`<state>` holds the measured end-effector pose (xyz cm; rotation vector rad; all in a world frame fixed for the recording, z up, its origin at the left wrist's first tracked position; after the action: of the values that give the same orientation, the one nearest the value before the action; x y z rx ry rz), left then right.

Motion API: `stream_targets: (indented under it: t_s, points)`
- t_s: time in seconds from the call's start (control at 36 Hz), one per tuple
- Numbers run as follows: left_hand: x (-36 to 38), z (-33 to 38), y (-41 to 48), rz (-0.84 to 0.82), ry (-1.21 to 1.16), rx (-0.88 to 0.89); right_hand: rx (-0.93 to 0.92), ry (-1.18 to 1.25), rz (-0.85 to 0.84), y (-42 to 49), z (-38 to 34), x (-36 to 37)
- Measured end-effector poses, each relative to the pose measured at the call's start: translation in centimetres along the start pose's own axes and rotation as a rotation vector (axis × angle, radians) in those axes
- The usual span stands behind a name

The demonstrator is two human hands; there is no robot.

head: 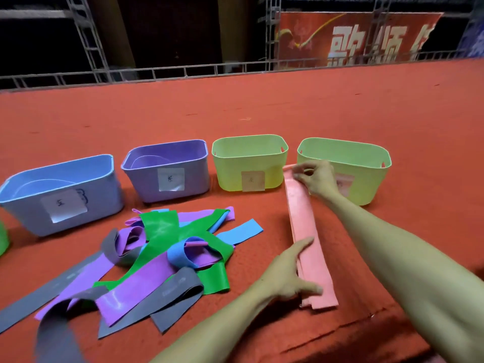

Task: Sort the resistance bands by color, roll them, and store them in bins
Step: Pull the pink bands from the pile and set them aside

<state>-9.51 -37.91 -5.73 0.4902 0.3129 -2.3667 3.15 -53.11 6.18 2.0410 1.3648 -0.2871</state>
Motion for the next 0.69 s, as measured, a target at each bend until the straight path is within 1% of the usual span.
stream_targets:
  t_s: [0.19,0.36,0.47,0.61,0.69]
  points:
    - [0.6,-1.5,2.9,-0.025,-0.038,-0.071,0.046,-0.084,-0.059,0.9,4.8,2.6]
    - [1.5,0.4,4.4,-0.006,-0.062,-0.147,0.088,-0.124,-0.082,1.5,7.4,2.9]
    - [2.2,0.9,5.5,0.011,-0.1,-0.175,0.106,-0.183,-0.138,1.7,8.4,3.1]
    - [2.1,0.8,5.7,-0.028,-0.041,-0.215,0.119,-0.224,-0.179,1.6,9.0,3.3]
    - [1.8,0.7,5.4,-0.06,0.071,-0.212,0.121,-0.226,-0.203,1.2,9.2,3.8]
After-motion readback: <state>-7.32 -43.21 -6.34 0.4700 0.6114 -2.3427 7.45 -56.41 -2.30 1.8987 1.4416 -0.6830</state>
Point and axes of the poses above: each hand's wrist, its own y-axis towards the middle knuckle, its own x-axis out of the palm, z = x × y, the point moved 7 cm from there along y, towards the middle knuckle, and after that the axes turned 4 degrees about -z, right-handed, at the moved point
